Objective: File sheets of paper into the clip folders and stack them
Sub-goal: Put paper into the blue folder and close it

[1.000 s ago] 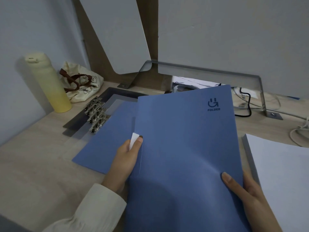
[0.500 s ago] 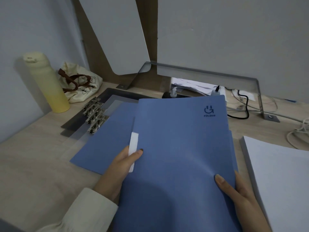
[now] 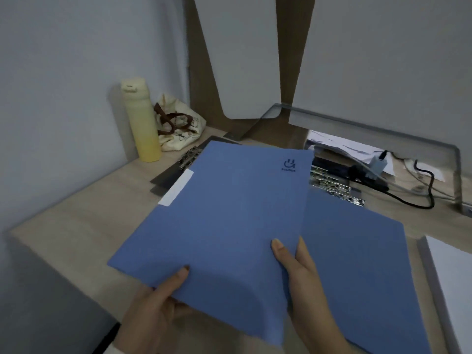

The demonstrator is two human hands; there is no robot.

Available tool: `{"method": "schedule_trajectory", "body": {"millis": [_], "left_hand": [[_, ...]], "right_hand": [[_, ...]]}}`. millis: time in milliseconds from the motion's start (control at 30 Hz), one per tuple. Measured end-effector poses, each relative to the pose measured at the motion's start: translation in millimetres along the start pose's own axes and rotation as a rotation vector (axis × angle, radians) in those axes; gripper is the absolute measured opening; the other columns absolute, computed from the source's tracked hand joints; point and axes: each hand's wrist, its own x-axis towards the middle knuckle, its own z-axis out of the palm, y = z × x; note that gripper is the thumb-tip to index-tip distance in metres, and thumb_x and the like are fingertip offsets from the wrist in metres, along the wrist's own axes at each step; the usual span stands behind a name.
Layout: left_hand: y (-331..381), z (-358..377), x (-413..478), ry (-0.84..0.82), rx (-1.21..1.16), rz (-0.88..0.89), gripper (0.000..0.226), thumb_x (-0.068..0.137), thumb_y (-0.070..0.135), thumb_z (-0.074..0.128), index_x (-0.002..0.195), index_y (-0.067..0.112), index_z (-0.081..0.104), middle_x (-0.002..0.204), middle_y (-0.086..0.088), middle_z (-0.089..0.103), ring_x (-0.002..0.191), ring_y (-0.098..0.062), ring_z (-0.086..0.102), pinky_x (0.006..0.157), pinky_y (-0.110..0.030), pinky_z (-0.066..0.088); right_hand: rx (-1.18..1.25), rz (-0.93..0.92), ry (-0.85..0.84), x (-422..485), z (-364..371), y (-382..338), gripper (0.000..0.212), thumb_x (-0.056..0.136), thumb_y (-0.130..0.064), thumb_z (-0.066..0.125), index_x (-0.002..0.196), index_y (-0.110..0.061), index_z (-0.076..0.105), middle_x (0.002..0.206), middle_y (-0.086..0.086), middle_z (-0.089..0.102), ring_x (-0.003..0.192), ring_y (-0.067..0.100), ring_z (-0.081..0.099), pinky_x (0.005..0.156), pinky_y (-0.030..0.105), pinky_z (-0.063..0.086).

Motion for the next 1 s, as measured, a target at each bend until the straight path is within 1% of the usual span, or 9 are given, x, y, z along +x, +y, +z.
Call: {"method": "schedule_trajectory", "body": {"millis": [167, 300, 433, 500, 567, 700, 833, 933, 1000], "left_hand": [[22.4, -48.3, -0.5, 0.103, -0.035, 0.132, 0.032, 0.091, -0.003, 0.042, 0.106, 0.018, 0.060, 0.085, 0.010, 0.075, 0.071, -0.008, 0.071, 0.048, -0.024, 0.055], [43.5, -83.3, -7.2, 0.154, -0.050, 0.209, 0.040, 0.093, -0.002, 0.036, 0.095, 0.022, 0.068, 0.085, 0.014, 0.074, 0.072, -0.005, 0.071, 0.049, -0.025, 0.057], [59.2, -107.5, -9.4, 0.152, -0.134, 0.266, 0.040, 0.091, 0.000, 0.037, 0.110, 0.019, 0.067, 0.098, 0.012, 0.072, 0.078, -0.006, 0.071, 0.055, -0.026, 0.058], [64.0, -112.1, -11.9, 0.132, -0.151, 0.301, 0.056, 0.076, 0.008, 0.053, 0.131, 0.013, 0.050, 0.099, 0.011, 0.072, 0.081, -0.007, 0.071, 0.057, -0.029, 0.059], [64.3, -116.2, -12.5, 0.135, -0.128, 0.313, 0.060, 0.072, 0.009, 0.058, 0.131, 0.016, 0.051, 0.101, 0.012, 0.072, 0.082, -0.006, 0.071, 0.057, -0.029, 0.059], [61.8, -112.0, -11.6, 0.164, -0.111, 0.273, 0.054, 0.094, 0.000, 0.035, 0.082, 0.032, 0.077, 0.096, 0.013, 0.073, 0.079, -0.005, 0.071, 0.056, -0.027, 0.058], [58.2, -102.1, -3.9, 0.116, -0.134, 0.246, 0.053, 0.094, -0.001, 0.035, 0.084, 0.030, 0.077, 0.102, 0.009, 0.072, 0.085, -0.007, 0.070, 0.061, -0.025, 0.058], [52.1, -92.6, 10.8, 0.049, -0.117, 0.187, 0.039, 0.093, 0.001, 0.038, 0.107, 0.019, 0.069, 0.110, 0.006, 0.070, 0.087, -0.009, 0.070, 0.061, -0.025, 0.058], [47.7, -80.9, 22.7, 0.000, -0.108, 0.145, 0.035, 0.091, 0.002, 0.041, 0.118, 0.015, 0.058, 0.111, 0.005, 0.069, 0.087, -0.010, 0.070, 0.062, -0.025, 0.059]], "right_hand": [[-0.878, -0.193, -0.080, 23.1, 10.7, 18.1, 0.046, 0.087, -0.055, 0.034, 0.117, -0.027, 0.054, 0.127, -0.011, 0.053, 0.124, 0.009, 0.045, 0.103, 0.026, 0.035], [-1.608, -0.220, -0.112, 27.0, 3.9, 43.1, 0.115, 0.048, -0.091, -0.012, 0.146, -0.032, -0.011, 0.155, 0.001, -0.020, 0.145, 0.021, -0.014, 0.117, 0.042, -0.001], [-1.793, -0.256, 0.048, 34.4, 4.6, 52.6, 0.106, 0.065, -0.086, 0.001, 0.145, -0.018, 0.016, 0.143, 0.023, 0.033, 0.128, 0.035, 0.044, 0.091, 0.039, 0.050], [-1.803, -0.368, 0.014, 31.7, 8.4, 47.4, 0.072, 0.079, -0.068, 0.027, 0.122, -0.011, 0.040, 0.096, 0.021, 0.062, 0.077, 0.032, 0.066, 0.045, 0.030, 0.051], [-1.822, -0.541, 0.006, 28.6, 6.3, 46.1, 0.053, 0.073, -0.045, 0.061, 0.110, -0.010, 0.046, 0.071, 0.013, 0.061, 0.047, 0.025, 0.058, 0.029, 0.019, 0.027], [-1.561, -0.440, 0.176, 17.4, 1.0, 36.8, 0.055, 0.086, -0.026, 0.057, 0.136, -0.019, 0.037, 0.094, 0.004, 0.063, 0.055, 0.019, 0.054, 0.040, 0.016, 0.023], [-1.223, -0.400, 0.210, 9.1, -8.4, 47.9, 0.057, 0.090, -0.015, 0.048, 0.142, -0.021, 0.025, 0.095, -0.001, 0.057, 0.075, 0.025, 0.062, 0.053, 0.029, 0.033], [-1.096, -0.369, 0.319, 5.9, -8.4, 49.7, 0.021, 0.089, -0.003, 0.044, 0.106, -0.016, 0.044, 0.057, 0.000, 0.044, 0.047, 0.012, 0.046, 0.044, 0.022, 0.029], [-1.110, -0.429, 0.414, 7.3, -9.5, 51.3, 0.040, 0.087, 0.003, 0.048, 0.078, -0.032, 0.031, 0.049, -0.004, 0.032, 0.038, 0.011, 0.039, 0.040, 0.014, 0.031]]}}
